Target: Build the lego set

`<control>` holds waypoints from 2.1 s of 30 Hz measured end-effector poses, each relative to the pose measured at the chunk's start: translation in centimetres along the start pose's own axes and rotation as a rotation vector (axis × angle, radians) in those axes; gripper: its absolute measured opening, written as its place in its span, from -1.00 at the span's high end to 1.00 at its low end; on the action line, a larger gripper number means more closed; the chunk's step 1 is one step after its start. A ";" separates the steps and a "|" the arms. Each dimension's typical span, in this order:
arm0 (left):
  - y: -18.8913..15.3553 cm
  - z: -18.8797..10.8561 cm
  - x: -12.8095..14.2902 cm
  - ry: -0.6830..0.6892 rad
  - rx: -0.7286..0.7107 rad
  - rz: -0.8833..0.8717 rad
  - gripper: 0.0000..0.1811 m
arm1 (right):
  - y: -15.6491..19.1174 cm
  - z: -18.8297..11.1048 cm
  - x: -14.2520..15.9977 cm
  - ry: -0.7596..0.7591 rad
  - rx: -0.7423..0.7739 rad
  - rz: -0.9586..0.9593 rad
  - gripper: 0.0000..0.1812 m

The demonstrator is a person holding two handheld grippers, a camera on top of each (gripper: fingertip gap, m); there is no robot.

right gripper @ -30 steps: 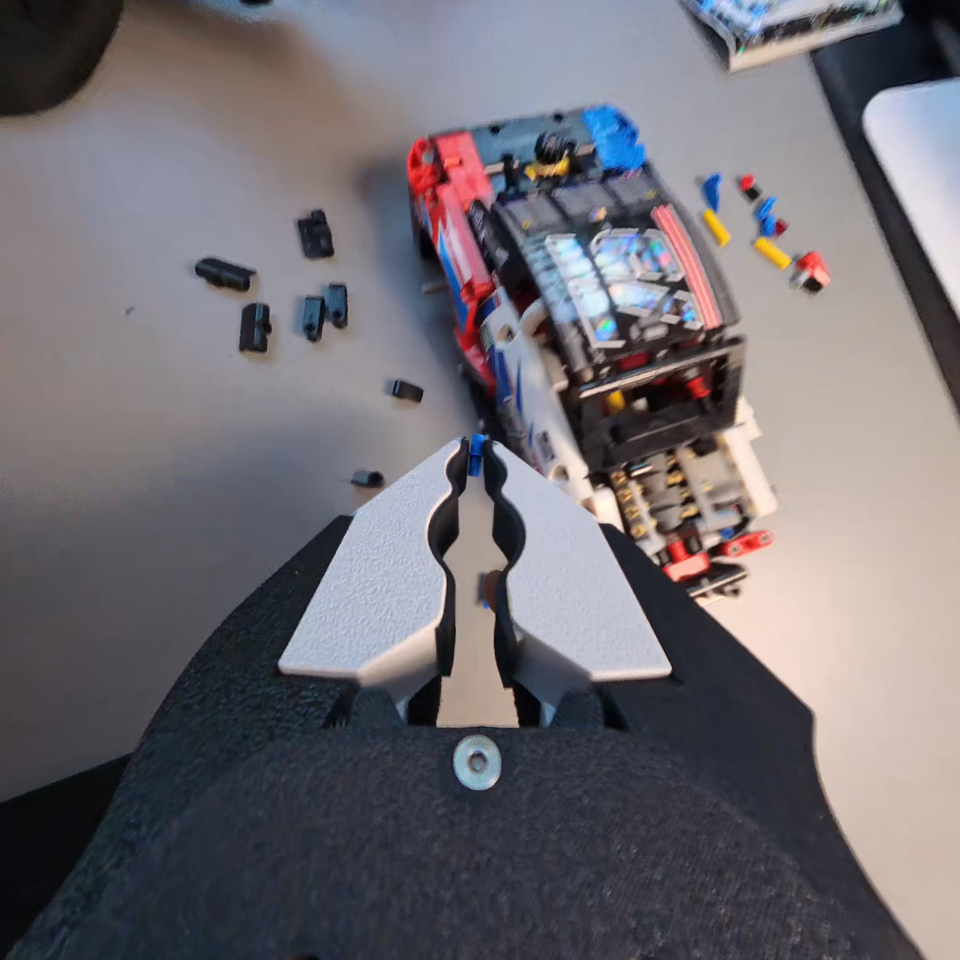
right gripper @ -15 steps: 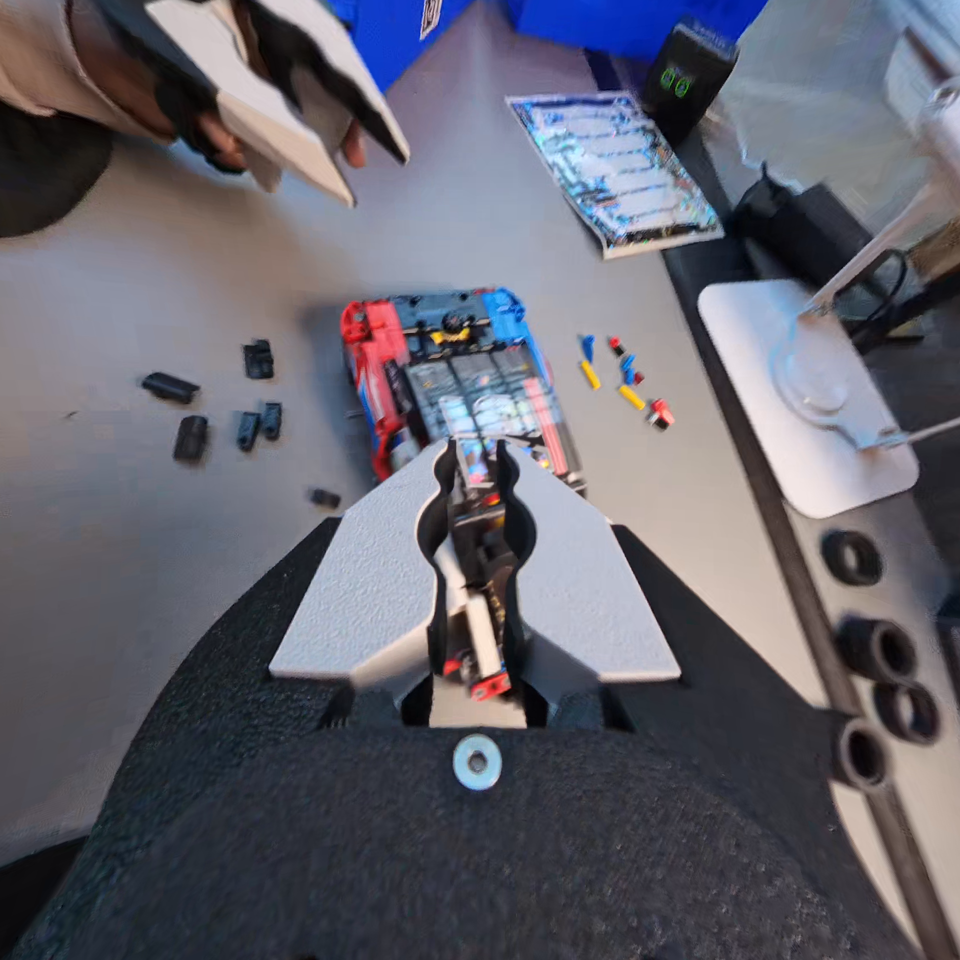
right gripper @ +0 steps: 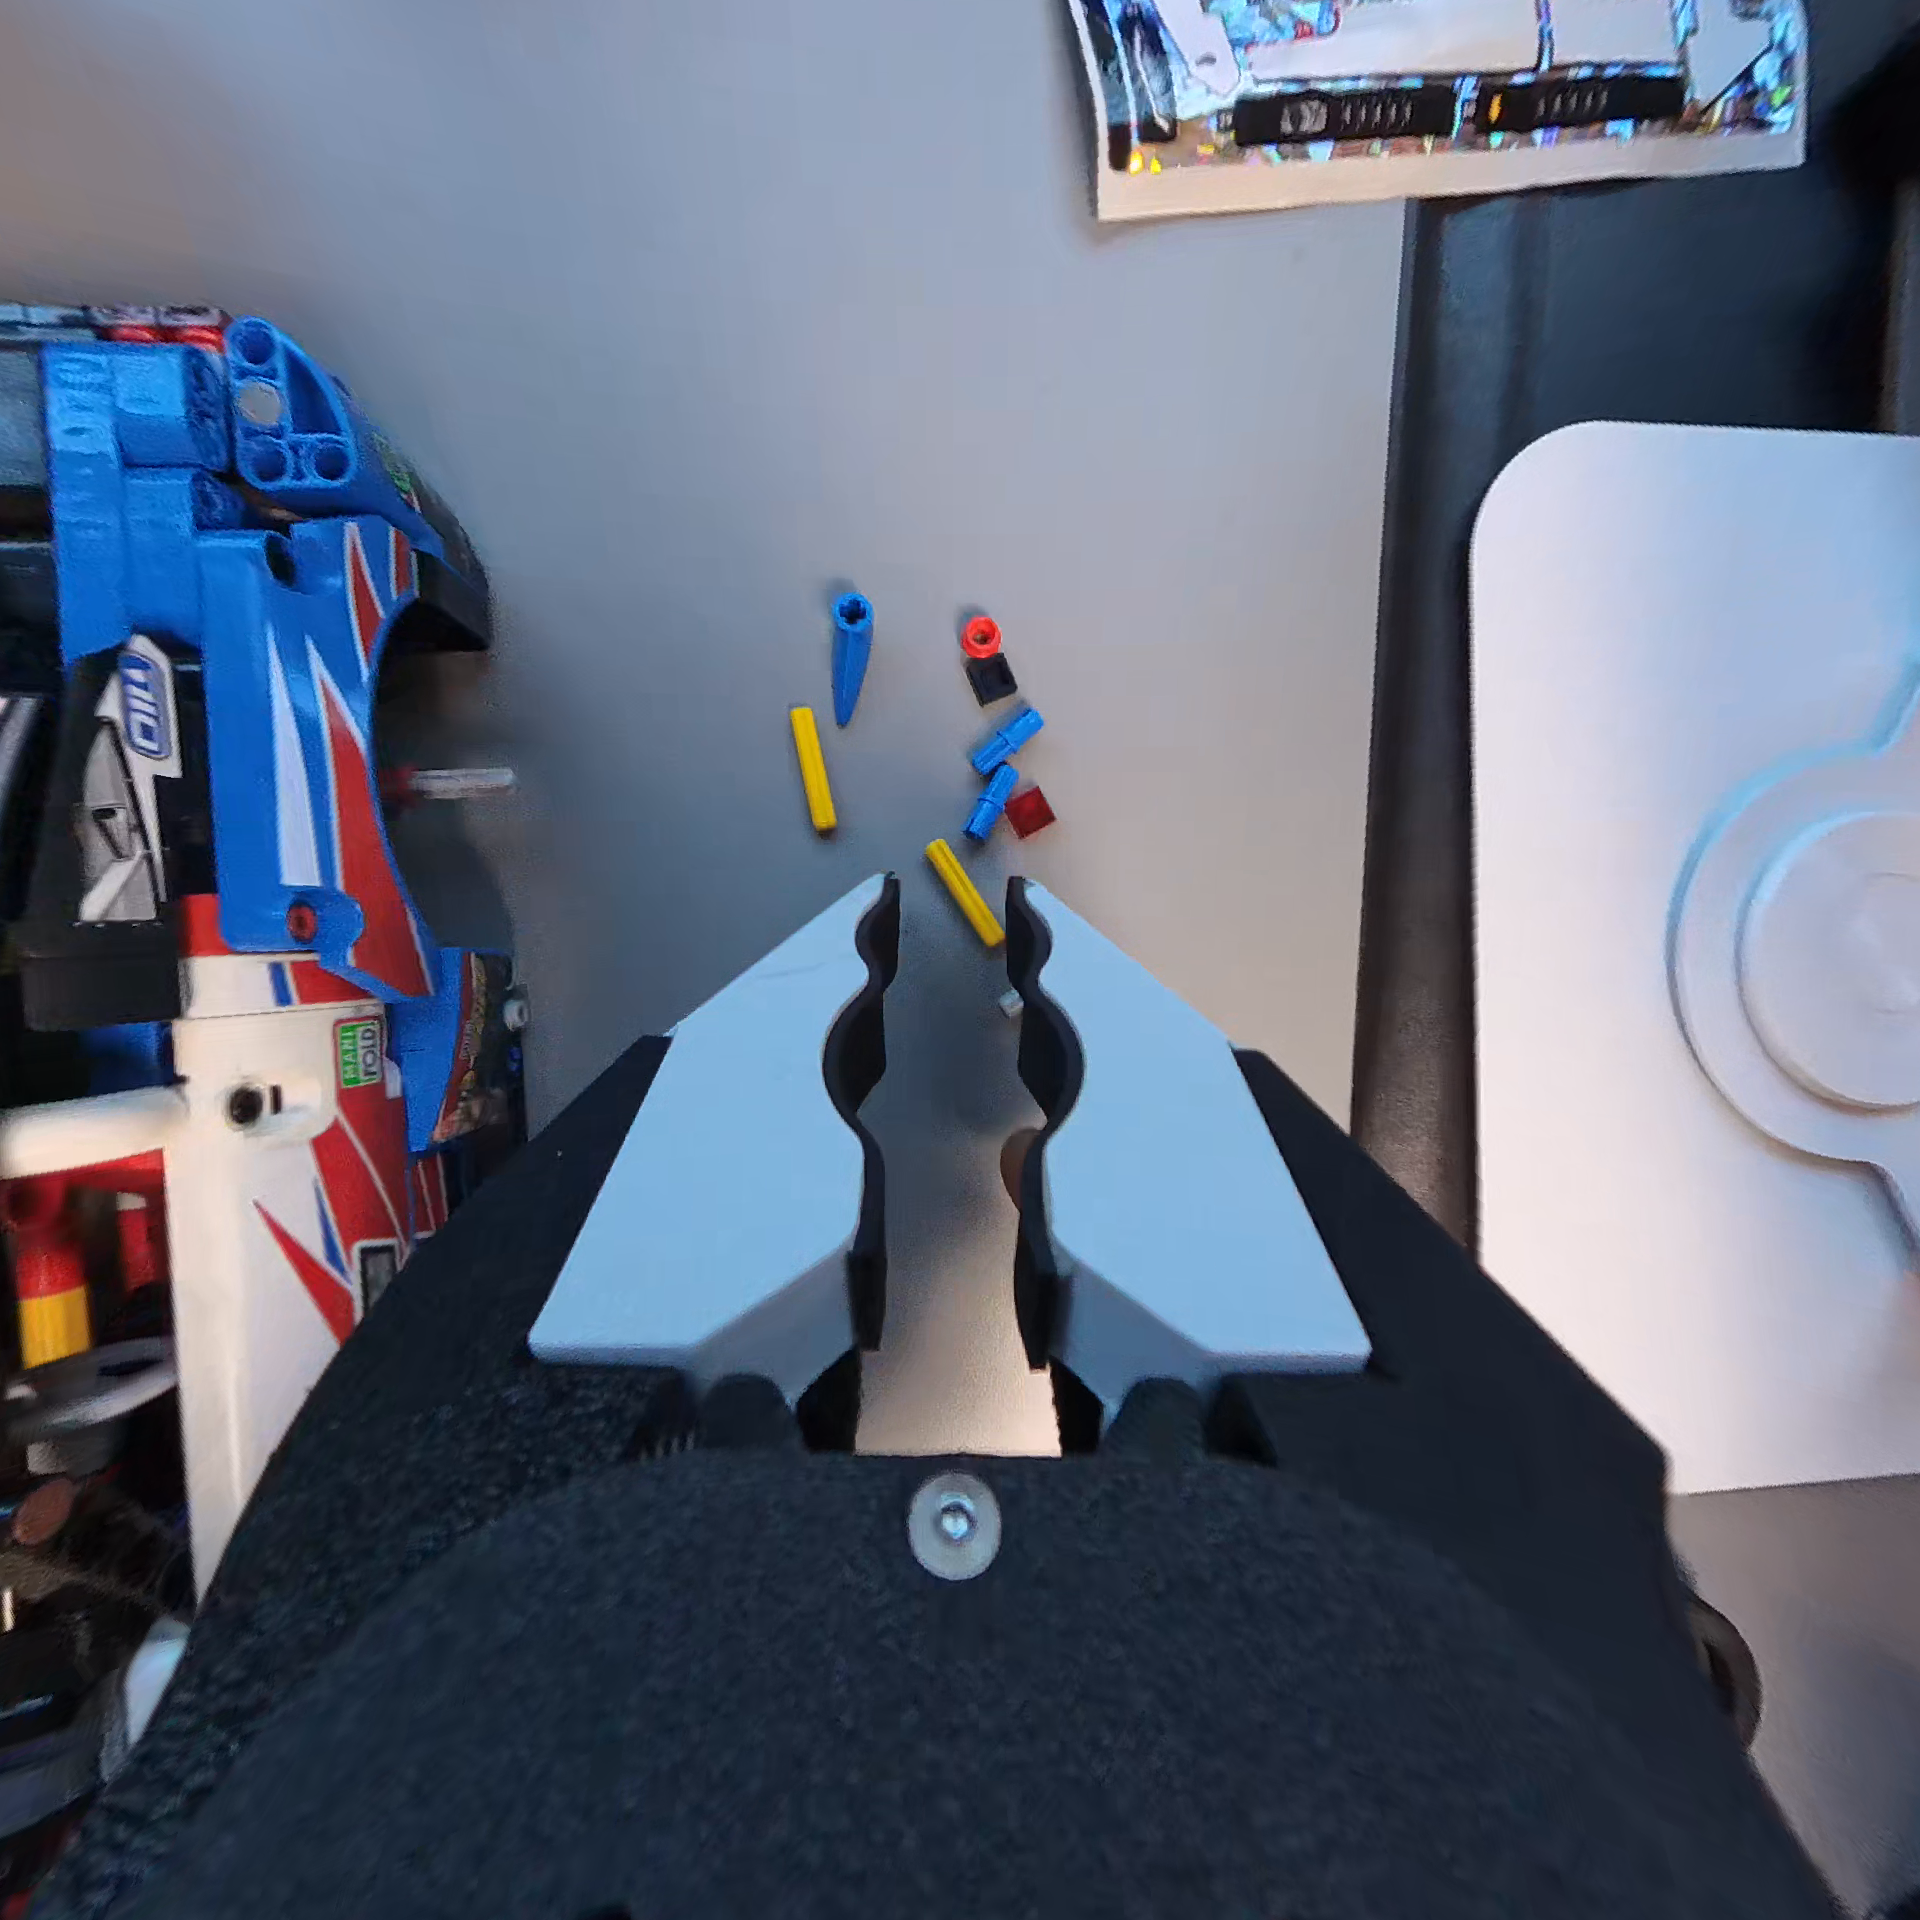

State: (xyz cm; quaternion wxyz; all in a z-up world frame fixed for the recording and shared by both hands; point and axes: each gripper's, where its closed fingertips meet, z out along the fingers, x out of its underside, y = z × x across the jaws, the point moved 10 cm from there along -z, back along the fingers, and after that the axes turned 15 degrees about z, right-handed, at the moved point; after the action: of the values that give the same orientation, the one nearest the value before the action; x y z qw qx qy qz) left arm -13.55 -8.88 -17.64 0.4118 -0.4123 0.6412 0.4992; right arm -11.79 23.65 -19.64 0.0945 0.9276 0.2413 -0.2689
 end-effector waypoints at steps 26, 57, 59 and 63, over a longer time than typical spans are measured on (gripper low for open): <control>-0.5 0.1 -0.3 -0.017 0.007 0.020 0.60 | 20.4 -11.6 18.9 -0.047 0.131 0.284 0.98; -0.1 0.0 0.0 0.016 -0.004 -0.004 0.58 | 2.8 1.0 -1.3 0.017 -0.009 0.021 0.88; -0.1 0.0 0.0 0.016 -0.001 -0.008 0.58 | 2.9 1.4 -1.1 0.034 -0.014 0.008 0.94; -0.1 0.0 0.0 0.017 -0.002 0.000 0.58 | 3.3 1.4 -1.0 0.024 0.001 0.004 0.98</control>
State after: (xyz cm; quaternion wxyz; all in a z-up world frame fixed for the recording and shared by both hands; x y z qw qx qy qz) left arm -13.41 -8.87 -17.69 0.4059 -0.4170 0.6444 0.4961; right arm -11.56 19.97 -20.13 0.0916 0.9313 0.2404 -0.2578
